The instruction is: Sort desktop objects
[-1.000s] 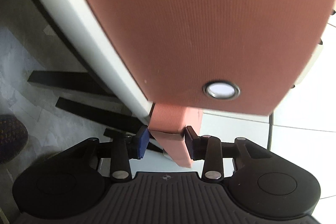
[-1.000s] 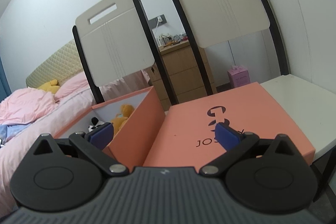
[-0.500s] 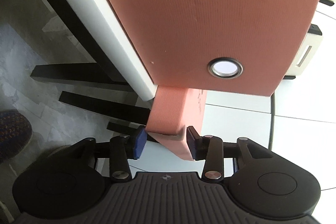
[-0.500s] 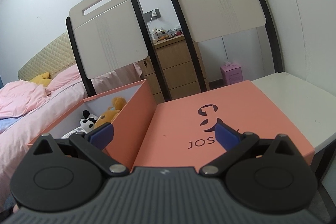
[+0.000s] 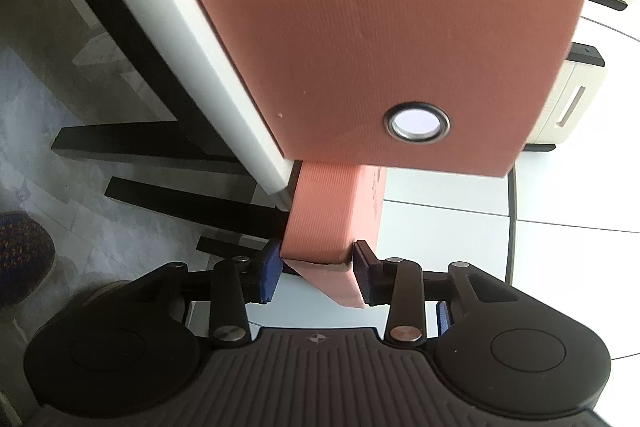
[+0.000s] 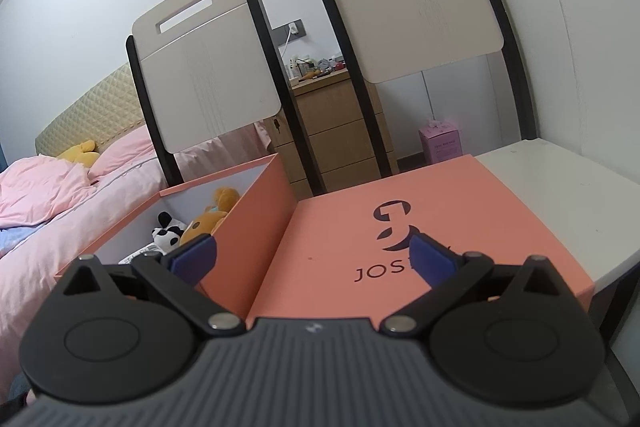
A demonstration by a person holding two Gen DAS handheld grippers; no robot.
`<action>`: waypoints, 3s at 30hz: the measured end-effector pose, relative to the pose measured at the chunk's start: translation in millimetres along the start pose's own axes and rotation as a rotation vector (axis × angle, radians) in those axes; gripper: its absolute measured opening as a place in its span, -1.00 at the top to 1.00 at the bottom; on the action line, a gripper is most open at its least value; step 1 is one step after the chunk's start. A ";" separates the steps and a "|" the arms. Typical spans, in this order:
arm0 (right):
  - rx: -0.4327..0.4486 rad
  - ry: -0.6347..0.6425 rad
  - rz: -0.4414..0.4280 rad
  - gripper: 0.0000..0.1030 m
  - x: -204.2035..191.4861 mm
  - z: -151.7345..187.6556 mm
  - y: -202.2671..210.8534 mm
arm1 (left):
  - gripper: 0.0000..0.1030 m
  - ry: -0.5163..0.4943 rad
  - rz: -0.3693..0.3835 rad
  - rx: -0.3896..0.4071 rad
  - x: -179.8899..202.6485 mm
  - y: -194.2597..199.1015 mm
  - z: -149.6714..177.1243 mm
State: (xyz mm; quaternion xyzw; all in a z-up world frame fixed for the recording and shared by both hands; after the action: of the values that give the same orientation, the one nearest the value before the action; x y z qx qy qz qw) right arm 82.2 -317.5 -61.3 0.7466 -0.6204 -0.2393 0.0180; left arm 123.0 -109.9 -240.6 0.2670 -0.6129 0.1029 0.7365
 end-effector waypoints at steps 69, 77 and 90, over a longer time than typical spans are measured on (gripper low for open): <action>-0.257 -0.362 0.050 -1.00 224.3 21.7 -5.5 | -0.06 -0.078 -0.002 -0.057 -8.7 -16.9 10.9; -0.312 -0.371 -0.008 -1.00 231.7 31.8 -6.7 | 0.11 -0.122 0.065 -0.104 -4.2 4.8 42.9; -0.480 -0.447 -0.306 -0.87 210.4 57.6 -29.7 | 0.11 -0.182 0.081 -0.183 -15.8 27.7 64.1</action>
State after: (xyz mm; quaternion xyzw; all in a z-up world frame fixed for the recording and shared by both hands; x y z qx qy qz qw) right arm 112.0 -491.8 -192.4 0.7346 -0.4160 -0.5357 0.0205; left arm 51.7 -117.2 -241.4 0.1820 -0.6943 0.0517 0.6943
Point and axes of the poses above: each gripper's, at about its wrist camera, not at the fingertips, and y roughly against the way its jaws point, x to its right, z to its underside, the point moved 9 cm from there along -y, roughly the way its jaws point, and after that the axes turned 3 degrees about z, right-handed, at the moved point
